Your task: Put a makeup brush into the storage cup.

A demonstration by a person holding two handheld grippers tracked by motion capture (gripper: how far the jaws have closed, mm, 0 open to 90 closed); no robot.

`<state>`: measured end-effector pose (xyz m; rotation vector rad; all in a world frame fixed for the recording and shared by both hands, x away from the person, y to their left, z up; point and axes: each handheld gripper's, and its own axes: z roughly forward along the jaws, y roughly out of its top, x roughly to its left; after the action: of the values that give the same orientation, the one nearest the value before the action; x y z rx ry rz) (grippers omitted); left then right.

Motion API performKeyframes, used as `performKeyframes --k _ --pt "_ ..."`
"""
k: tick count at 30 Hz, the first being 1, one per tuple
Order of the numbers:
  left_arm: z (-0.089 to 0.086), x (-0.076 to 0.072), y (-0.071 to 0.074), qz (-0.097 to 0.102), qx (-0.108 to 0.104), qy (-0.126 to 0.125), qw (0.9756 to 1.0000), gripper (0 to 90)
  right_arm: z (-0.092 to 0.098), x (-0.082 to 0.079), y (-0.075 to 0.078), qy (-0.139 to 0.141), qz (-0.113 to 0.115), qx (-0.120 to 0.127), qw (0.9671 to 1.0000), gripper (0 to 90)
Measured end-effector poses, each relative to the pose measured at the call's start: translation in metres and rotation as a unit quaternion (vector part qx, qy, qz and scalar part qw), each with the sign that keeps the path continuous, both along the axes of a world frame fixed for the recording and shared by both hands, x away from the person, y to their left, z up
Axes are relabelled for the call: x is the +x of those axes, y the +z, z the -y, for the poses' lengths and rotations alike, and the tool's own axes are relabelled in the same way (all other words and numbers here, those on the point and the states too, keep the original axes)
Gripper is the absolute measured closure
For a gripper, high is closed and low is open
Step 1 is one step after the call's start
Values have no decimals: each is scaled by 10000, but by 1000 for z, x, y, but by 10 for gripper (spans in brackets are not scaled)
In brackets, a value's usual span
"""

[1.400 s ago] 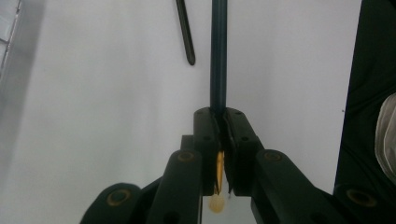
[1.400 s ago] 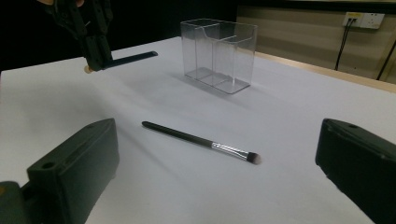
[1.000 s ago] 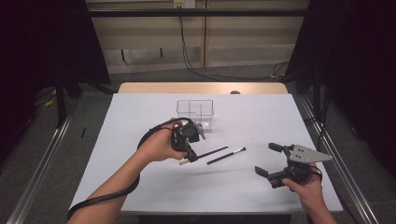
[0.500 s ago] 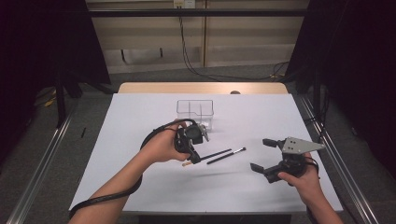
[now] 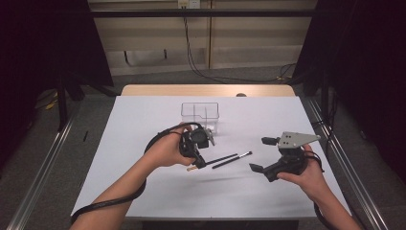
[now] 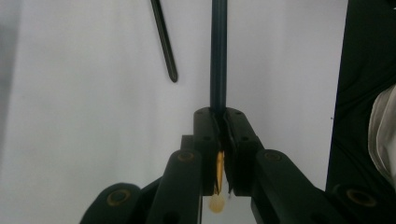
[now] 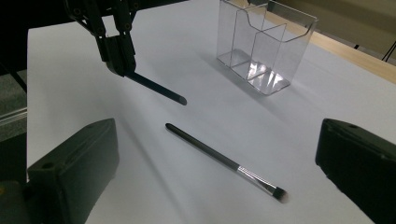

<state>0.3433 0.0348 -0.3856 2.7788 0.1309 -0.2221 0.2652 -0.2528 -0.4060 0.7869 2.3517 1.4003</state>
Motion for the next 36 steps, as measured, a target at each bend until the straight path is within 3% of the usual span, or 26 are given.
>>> performKeyframes --k 6,14,24,36 --pt "4 0 0 -13 16 -69 10000 844 -6 8 6 116 -183 -310 9993 0" --pt "8 -2 -1 -17 24 -123 9999 845 -19 14 8 280 -425 -750 9959 0" --pt "10 -2 -2 0 32 -174 9998 844 -34 22 15 577 -552 -1264 9888 41" --pt "13 -4 -2 2 60 -229 9997 844 -46 28 18 771 -714 -1641 9808 116"
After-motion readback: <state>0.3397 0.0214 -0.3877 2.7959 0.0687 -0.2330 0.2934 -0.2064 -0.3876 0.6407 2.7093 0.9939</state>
